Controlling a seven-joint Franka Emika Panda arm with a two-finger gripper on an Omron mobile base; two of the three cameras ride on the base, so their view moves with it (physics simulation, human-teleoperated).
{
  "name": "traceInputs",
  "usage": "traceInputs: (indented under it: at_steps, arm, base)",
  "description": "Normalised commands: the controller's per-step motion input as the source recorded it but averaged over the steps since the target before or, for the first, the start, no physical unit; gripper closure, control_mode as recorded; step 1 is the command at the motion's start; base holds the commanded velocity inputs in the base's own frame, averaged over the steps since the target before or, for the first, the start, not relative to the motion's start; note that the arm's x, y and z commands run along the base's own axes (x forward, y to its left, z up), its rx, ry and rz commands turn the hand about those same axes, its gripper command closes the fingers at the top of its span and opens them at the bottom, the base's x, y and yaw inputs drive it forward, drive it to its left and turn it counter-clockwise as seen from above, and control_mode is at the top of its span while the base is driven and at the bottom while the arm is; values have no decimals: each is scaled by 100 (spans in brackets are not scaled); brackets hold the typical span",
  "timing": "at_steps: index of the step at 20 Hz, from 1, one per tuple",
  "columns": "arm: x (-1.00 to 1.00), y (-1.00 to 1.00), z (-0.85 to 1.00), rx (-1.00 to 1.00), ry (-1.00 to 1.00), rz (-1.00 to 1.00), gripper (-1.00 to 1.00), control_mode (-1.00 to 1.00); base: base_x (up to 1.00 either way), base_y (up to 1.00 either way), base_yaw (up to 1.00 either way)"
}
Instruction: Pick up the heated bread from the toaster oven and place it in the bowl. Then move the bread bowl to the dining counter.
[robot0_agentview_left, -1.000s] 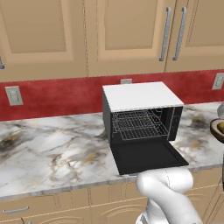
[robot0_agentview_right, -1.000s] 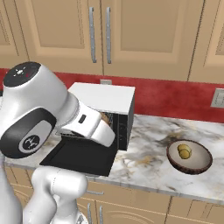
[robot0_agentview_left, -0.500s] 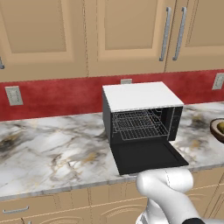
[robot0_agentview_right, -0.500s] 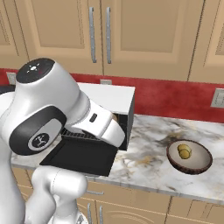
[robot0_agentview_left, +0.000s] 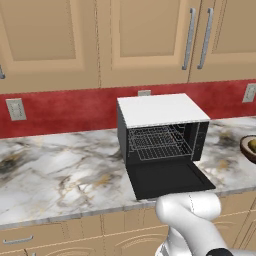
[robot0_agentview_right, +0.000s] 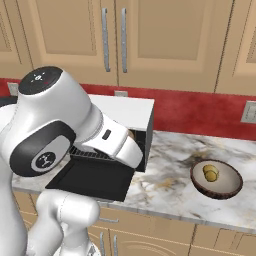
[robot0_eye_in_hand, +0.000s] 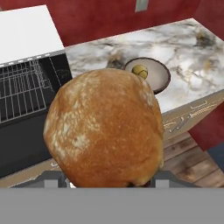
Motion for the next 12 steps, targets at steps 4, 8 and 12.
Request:
traceInputs:
  at_steps: [4, 8, 12]
  arm:
    - [0, 0, 0, 0, 0, 0, 100, -100]
    - [0, 0, 0, 0, 0, 0, 100, -100]
    - [0, 0, 0, 0, 0, 0, 100, -100]
  base:
    - [0, 0, 0]
    - [0, 0, 0]
    - [0, 0, 0]
